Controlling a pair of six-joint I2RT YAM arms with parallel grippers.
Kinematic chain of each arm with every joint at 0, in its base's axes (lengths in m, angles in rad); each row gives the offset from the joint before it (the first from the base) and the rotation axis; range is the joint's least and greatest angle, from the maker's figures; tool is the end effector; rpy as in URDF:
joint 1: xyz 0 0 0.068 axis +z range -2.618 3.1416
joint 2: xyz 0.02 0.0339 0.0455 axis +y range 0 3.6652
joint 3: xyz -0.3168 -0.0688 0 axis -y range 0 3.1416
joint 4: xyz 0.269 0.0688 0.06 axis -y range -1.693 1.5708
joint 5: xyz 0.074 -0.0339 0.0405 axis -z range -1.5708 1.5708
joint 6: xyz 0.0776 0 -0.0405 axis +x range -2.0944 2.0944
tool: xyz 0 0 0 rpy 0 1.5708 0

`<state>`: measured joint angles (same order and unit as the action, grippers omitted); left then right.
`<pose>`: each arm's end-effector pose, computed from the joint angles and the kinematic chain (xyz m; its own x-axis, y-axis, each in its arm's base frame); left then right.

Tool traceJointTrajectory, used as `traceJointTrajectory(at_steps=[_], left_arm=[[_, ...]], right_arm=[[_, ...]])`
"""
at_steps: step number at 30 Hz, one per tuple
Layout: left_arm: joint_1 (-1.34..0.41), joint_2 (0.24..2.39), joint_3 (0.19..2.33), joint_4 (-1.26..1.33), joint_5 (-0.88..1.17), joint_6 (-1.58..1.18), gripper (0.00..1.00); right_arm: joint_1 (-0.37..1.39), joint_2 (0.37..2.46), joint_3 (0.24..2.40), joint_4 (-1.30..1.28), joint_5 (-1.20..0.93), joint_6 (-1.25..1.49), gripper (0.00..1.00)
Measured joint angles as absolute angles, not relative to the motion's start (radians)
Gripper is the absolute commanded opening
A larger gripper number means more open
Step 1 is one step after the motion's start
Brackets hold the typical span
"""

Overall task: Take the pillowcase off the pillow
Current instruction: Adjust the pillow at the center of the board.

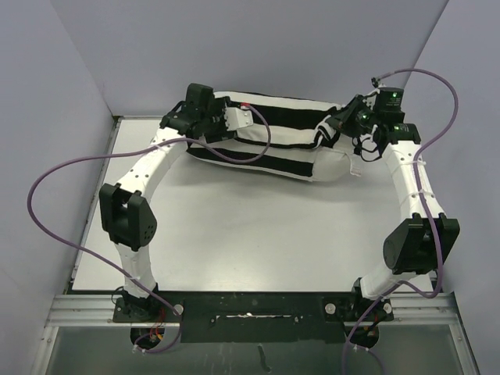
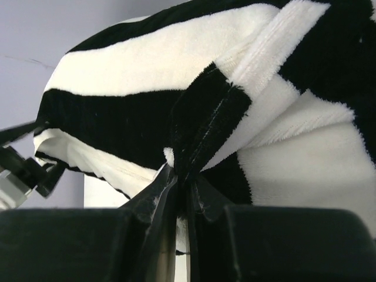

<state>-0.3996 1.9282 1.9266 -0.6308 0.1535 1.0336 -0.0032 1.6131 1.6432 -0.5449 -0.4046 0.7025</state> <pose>0.4758 -0.2138 0.3808 0.1493 0.8586 -0.4904 0.7227 0.2437 0.6467 0.4271 0.0292 0.4265 -0.5953 0.5959 -0.5391 0.0589 0.7014 0.7103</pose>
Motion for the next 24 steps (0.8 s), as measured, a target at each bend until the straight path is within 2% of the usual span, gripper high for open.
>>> traceJointTrajectory(at_steps=[1, 2, 3, 8, 14, 18, 24], left_arm=[[-0.404, 1.928, 1.912, -0.616, 0.15, 1.042, 0.16], [-0.406, 1.928, 1.892, -0.598, 0.146, 1.047, 0.02], [-0.409, 1.928, 1.868, -0.572, 0.142, 1.053, 0.0], [-0.411, 1.925, 1.792, -0.477, 0.132, 1.049, 0.0], [-0.409, 1.894, 1.826, -0.508, 0.131, 1.009, 0.0], [-0.41, 1.894, 1.992, -0.67, 0.158, 0.949, 0.0], [-0.42, 1.895, 2.417, -0.994, 0.207, 0.851, 0.0]], right_arm=[[-0.003, 1.609, 1.631, -0.54, -0.407, 0.702, 0.0], [-0.003, 1.607, 1.623, -0.534, -0.412, 0.702, 0.0], [-0.003, 1.605, 1.621, -0.532, -0.416, 0.702, 0.0], [-0.007, 1.575, 1.629, -0.54, -0.429, 0.689, 0.0], [-0.041, 1.536, 1.683, -0.609, -0.431, 0.681, 0.0], [-0.071, 1.507, 1.701, -0.659, -0.442, 0.688, 0.0], [-0.091, 1.431, 1.763, -0.743, -0.458, 0.717, 0.0]])
